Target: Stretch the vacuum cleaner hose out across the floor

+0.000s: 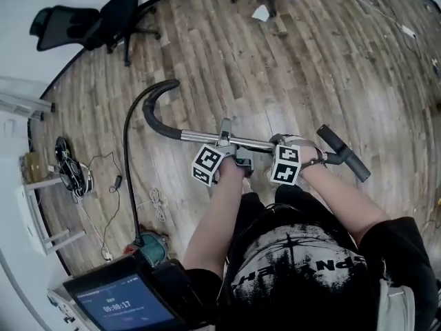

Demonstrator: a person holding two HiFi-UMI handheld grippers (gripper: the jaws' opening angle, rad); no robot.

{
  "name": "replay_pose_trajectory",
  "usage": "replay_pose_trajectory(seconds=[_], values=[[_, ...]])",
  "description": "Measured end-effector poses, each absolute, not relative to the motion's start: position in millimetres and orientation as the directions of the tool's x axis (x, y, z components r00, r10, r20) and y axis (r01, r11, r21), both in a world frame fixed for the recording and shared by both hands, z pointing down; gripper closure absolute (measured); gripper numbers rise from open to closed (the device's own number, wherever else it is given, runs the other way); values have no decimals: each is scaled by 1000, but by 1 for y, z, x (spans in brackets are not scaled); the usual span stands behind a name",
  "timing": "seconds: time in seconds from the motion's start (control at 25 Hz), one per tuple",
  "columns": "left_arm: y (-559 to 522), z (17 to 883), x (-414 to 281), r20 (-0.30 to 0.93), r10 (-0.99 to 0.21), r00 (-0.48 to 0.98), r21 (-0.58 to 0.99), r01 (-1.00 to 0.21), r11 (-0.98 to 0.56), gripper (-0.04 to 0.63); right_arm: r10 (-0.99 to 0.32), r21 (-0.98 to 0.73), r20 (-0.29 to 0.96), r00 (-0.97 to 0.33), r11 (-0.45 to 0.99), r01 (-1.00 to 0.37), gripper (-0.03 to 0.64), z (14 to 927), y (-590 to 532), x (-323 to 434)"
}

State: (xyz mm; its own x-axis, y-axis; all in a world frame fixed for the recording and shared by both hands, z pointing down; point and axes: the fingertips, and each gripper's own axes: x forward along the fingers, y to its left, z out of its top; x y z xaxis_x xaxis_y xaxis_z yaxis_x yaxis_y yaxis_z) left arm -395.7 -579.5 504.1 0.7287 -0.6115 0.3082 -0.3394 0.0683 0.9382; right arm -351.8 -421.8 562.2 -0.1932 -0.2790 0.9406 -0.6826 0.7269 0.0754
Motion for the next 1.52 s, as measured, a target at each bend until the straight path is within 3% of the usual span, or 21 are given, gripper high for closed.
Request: replay_pose_trajectory(seconds=[0.28,0.52,0.76,1.08,1.52], values=[[-572,493,-381,238,-505,830,949,-308,-59,514,-239,3,950,-200,649,-761,508,548,-406,-357],[-503,490,-356,162,-355,921,979,-194,-56,543,-275,72,957,-91,530,-845,506,546,-336,-355],[-464,499,-342,173,-251,952,981,-190,-42,545,-261,71,964,-53,445,-893,506,551,-297,-356],[-399,493,-304,225,-179,958,970,-237,-48,545,-256,16,962,-89,382,-924,505,541,-232,-332],[-229,522,-248,272,-210,939,951,-296,-89,545,-303,-11,943,-140,393,-919,505,575,-63,-276]])
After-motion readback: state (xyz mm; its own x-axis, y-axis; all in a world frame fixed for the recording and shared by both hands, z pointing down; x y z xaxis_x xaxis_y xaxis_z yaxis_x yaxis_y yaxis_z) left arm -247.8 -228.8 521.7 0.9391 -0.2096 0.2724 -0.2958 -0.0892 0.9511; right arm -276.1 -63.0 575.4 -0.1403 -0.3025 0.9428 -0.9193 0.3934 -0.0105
